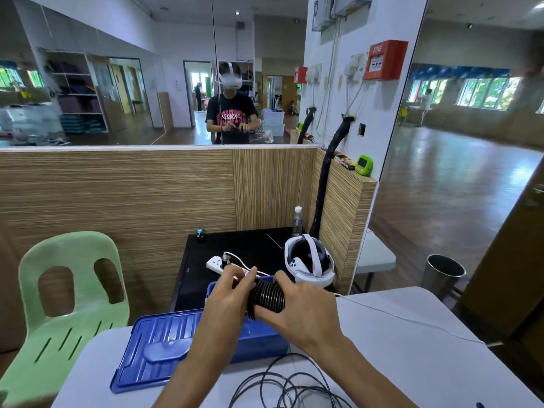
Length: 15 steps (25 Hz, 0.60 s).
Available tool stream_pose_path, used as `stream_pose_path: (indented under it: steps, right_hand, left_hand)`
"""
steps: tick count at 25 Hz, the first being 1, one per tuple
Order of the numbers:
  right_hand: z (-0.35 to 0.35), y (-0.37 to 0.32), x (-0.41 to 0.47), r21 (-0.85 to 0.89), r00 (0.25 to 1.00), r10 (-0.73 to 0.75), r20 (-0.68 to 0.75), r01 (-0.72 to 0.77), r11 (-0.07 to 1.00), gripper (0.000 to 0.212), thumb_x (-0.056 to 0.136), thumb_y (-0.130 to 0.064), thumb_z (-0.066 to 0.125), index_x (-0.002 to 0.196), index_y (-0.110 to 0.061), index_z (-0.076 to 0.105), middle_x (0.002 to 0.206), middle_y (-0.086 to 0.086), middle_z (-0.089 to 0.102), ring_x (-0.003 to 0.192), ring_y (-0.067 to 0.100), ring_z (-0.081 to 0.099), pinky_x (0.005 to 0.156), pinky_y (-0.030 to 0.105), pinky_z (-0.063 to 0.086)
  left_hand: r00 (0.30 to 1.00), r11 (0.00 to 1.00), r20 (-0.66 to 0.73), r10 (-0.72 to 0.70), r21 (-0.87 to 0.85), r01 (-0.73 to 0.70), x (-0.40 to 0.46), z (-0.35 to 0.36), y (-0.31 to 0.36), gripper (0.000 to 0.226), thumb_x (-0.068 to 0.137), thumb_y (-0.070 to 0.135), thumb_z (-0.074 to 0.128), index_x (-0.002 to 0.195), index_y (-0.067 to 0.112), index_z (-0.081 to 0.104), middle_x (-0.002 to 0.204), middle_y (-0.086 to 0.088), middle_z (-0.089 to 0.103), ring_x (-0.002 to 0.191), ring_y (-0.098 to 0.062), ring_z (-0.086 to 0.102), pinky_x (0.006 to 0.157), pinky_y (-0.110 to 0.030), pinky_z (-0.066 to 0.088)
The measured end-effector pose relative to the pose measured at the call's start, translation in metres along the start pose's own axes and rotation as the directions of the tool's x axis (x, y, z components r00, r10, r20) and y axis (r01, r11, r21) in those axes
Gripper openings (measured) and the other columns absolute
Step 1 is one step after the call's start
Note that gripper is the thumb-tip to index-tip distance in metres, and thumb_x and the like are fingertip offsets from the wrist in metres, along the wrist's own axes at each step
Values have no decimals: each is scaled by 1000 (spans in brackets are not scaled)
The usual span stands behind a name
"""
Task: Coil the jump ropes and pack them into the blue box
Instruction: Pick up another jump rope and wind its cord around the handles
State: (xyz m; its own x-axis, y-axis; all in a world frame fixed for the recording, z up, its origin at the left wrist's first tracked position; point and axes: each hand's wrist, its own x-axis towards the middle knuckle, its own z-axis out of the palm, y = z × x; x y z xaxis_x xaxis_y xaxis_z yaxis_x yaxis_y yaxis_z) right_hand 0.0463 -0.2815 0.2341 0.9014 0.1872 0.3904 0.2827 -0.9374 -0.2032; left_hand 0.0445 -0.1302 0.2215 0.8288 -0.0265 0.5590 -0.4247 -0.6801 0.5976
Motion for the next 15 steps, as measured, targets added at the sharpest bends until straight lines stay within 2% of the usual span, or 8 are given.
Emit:
stream_pose_path:
  steps: [2,4,5,7,10,13,15]
  right_hand:
    - [1,1,-1,17,1000,8,14,-8,1000,57,74,-80,42,107,-34,46,85,-7,67,76,14,65,53,26,42]
    - [3,2,-2,23,1000,19,10,-19,1000,56,73,-80,40,106,-35,45,85,-8,67,76,12,65,51,24,38]
    - [4,3,-2,24,1000,21,2,-21,999,56,73,-80,38,105,-35,45,85,-8,67,76,11,65,51,23,40]
    - [5,4,-1,28,999,29,-13,-29,999,58,71,-81,36,104,-35,46,85,-8,67,76,11,64,54,25,45]
    - [7,4,1,10,998,54,-31,-54,998,58,70,-82,36,101,-34,45,82,-7,66,74,13,64,56,28,49]
    - [9,3,4,-23,998,59,-38,-60,998,62,68,-83,33,101,-32,45,79,-6,66,73,16,65,60,31,52]
    - [9,3,5,-46,998,52,-30,-54,998,63,69,-84,32,101,-32,45,78,-5,66,72,17,65,60,32,52]
  left_hand:
    - [994,992,-57,89,98,-84,-10,2,-9,25,92,18,64,116,13,67,103,3,64,89,1,60,77,-11,49]
    - [974,967,-59,220,143,-210,-17,5,-23,31,93,8,60,124,6,64,115,-3,60,101,-12,60,86,-22,52]
    - [977,975,-60,204,100,-198,-18,4,-23,31,94,8,57,124,5,63,118,-3,57,104,-13,60,89,-23,52]
    - [977,980,-73,201,28,-199,-16,2,-18,33,91,4,59,123,6,64,119,-1,54,108,-8,56,93,-16,47]
    - [989,986,-96,111,-111,-122,-16,-1,-12,34,85,-3,66,116,11,69,115,4,60,109,-1,57,91,-10,45]
    - [985,958,-153,-85,-285,38,-12,-1,-11,22,78,-4,73,92,12,76,101,11,71,96,1,66,82,-16,53]
    - [979,926,-119,-165,-361,112,-12,-2,-12,15,78,-3,74,81,12,74,98,12,73,90,-1,69,78,-17,55]
